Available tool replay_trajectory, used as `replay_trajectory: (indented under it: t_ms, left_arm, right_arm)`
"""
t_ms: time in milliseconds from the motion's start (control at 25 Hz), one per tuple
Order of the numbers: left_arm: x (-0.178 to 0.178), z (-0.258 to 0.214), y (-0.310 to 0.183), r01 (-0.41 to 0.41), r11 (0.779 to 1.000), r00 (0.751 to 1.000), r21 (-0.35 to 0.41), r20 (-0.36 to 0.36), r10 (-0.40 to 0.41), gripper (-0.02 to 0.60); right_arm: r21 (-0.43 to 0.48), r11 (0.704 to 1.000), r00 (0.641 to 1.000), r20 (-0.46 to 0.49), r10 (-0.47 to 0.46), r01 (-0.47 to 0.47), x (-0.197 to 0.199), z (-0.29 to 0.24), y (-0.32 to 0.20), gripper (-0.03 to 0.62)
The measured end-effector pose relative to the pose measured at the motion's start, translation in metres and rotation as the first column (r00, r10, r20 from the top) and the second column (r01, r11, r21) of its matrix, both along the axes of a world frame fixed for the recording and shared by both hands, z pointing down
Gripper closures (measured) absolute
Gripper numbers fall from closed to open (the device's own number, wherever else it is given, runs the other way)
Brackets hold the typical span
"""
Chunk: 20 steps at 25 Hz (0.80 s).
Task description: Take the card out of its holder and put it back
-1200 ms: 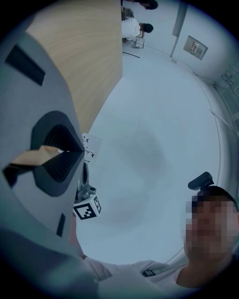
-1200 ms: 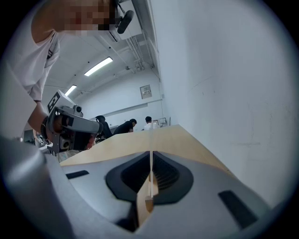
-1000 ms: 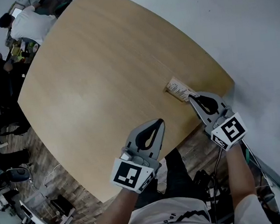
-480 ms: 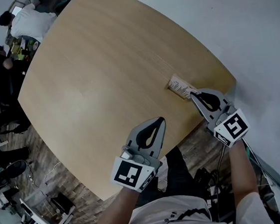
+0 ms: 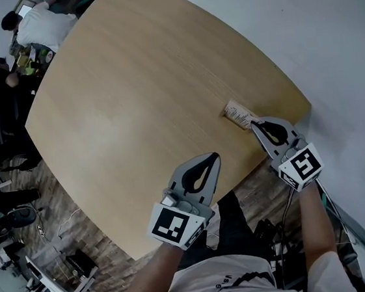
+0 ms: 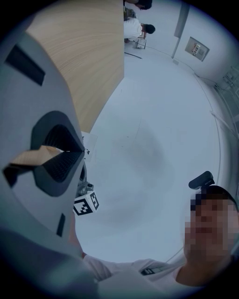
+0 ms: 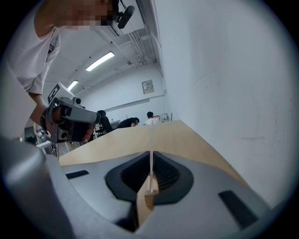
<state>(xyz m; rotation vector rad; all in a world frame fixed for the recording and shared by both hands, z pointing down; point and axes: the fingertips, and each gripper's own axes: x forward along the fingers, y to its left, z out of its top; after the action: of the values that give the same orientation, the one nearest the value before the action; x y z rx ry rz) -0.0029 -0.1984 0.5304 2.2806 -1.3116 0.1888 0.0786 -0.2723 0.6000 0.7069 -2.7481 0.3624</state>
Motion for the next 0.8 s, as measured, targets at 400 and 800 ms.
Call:
replay_trajectory:
  t_ms: [400, 800]
  left_arm:
    - [0.001, -0.007, 0.006, -0.008, 1.0, 1.0, 0.02, 0.001, 0.008, 0.569]
    - [-0.001, -0.001, 0.036, -0.025, 1.0, 0.999, 0.016, -0.034, 0.026, 0.569]
  right_arm:
    - [-0.145, 0.989, 0.996, -0.08, -0.026, 0.014, -0.004, 0.042, 0.017, 0.479]
    - [-0.139, 0.962, 0.972, -0.05, 0.23, -0.235, 0.034, 0.007, 0.043, 0.463]
